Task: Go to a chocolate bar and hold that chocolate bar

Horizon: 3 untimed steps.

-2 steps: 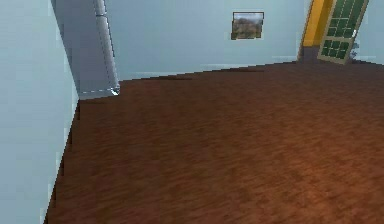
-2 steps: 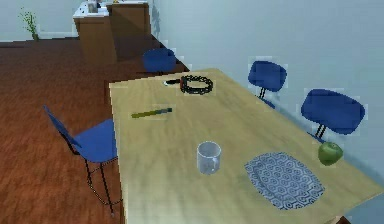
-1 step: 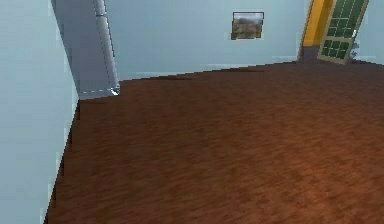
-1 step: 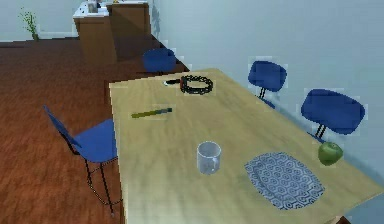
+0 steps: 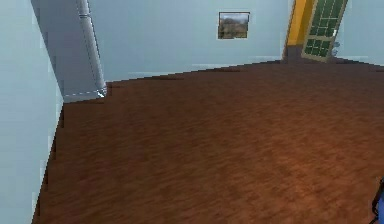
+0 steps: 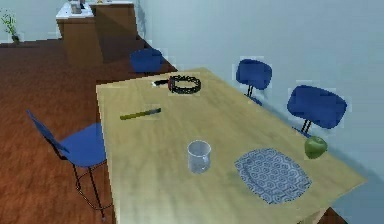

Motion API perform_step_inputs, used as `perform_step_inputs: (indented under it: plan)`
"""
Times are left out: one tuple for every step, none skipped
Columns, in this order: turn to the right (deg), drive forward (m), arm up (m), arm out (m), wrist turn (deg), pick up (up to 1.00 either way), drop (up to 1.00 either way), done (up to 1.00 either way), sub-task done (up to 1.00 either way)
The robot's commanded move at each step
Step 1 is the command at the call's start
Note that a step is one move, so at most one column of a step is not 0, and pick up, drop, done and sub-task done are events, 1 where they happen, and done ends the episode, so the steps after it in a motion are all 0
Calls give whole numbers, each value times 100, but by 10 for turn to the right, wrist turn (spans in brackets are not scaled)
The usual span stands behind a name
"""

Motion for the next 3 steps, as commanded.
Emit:
perform_step_inputs:
  plan:
    - [0,25,0,0,0,0,0,0,0]
    - [450,0,0,0,0,0,0,0,0]
    - [120,0,0,0,0,0,0,0,0]
